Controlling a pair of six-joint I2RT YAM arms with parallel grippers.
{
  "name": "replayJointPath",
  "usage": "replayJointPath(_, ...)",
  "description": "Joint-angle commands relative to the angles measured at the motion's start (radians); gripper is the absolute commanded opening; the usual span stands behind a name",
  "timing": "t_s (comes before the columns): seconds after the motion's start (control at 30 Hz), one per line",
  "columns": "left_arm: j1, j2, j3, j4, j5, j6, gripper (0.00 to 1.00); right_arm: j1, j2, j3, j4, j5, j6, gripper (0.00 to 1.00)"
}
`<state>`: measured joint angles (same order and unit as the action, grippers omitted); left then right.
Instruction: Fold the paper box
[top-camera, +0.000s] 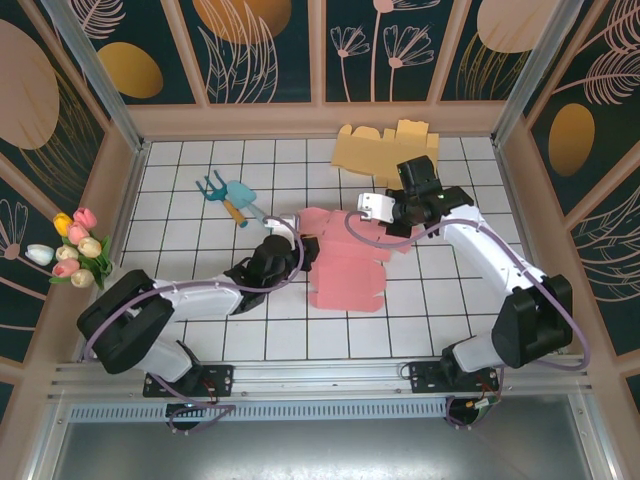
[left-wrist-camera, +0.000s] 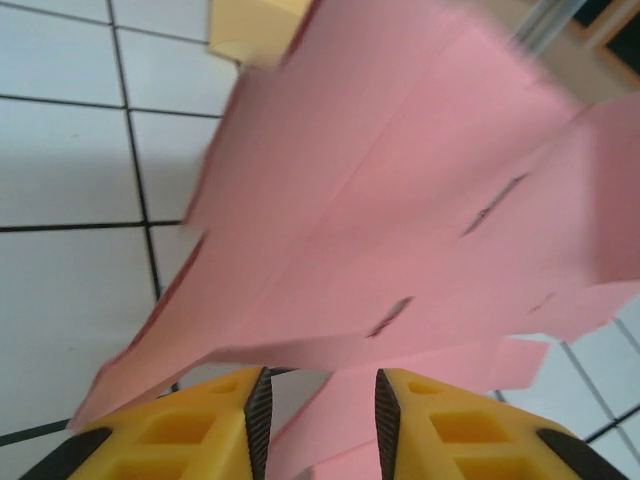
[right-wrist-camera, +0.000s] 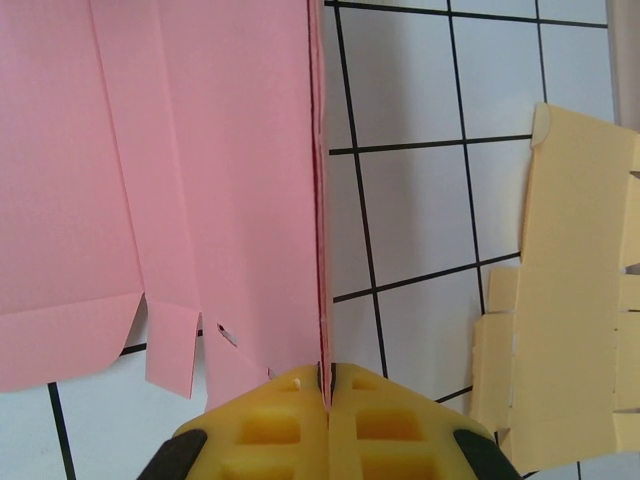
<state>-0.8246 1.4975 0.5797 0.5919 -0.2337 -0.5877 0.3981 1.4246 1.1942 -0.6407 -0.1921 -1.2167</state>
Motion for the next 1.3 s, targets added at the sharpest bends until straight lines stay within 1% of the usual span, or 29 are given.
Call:
replayJointPath(0.0,0.019,0.020,-0.001,0.018,-0.052,-0.014,0.37,-0.011,-0.039,-0.024,0.021,-0.027,0.008,0.00)
replayJointPath(0.1,0.020,0.031,0.003,0.035,-0.010,-0.022,0.37,-0.015,-0.043,-0.025,0.028,-0.029,0.009,0.00)
replayJointPath(0.37,0.017,0.126,0.060,0.112,0.201,-0.097,0.30,-0.016,-0.029,-0.016,0.029,-0.034,0.033,0.00)
replayJointPath(0.5,0.000,0.157,0.084,0.163,0.260,-0.136,0.28,-0.015,-0.022,-0.010,0.028,-0.032,0.039,0.00)
replayJointPath(0.63,-0.018,0.201,0.137,0.153,0.268,-0.147,0.27,-0.013,-0.019,-0.020,0.032,-0.044,0.030,0.00)
replayJointPath(0.7,-0.016,0.210,0.148,0.152,0.256,-0.147,0.28,-0.013,-0.028,-0.041,0.047,-0.047,0.022,0.00)
replayJointPath(0.73,-0.017,0.241,0.151,0.150,0.246,-0.147,0.28,-0.012,-0.032,-0.057,0.059,-0.046,0.018,0.00)
replayJointPath(0.87,-0.015,0.223,0.127,0.146,0.224,-0.118,0.28,-0.012,-0.040,-0.102,0.098,-0.032,0.002,0.00)
replayJointPath(1.0,-0.015,0.113,0.059,0.123,0.160,-0.060,0.30,-0.013,-0.049,-0.129,0.148,0.005,-0.017,0.00)
replayJointPath(1.13,-0.016,-0.029,-0.044,0.102,0.080,-0.001,0.33,-0.005,-0.087,-0.226,0.260,0.072,-0.090,0.00)
replayJointPath(1.2,-0.015,-0.103,-0.098,0.096,0.056,0.012,0.30,0.001,-0.111,-0.281,0.327,0.104,-0.121,0.00)
replayJointPath(1.27,-0.016,-0.178,-0.143,0.078,0.026,0.018,0.28,0.006,-0.131,-0.311,0.365,0.108,-0.142,0.00)
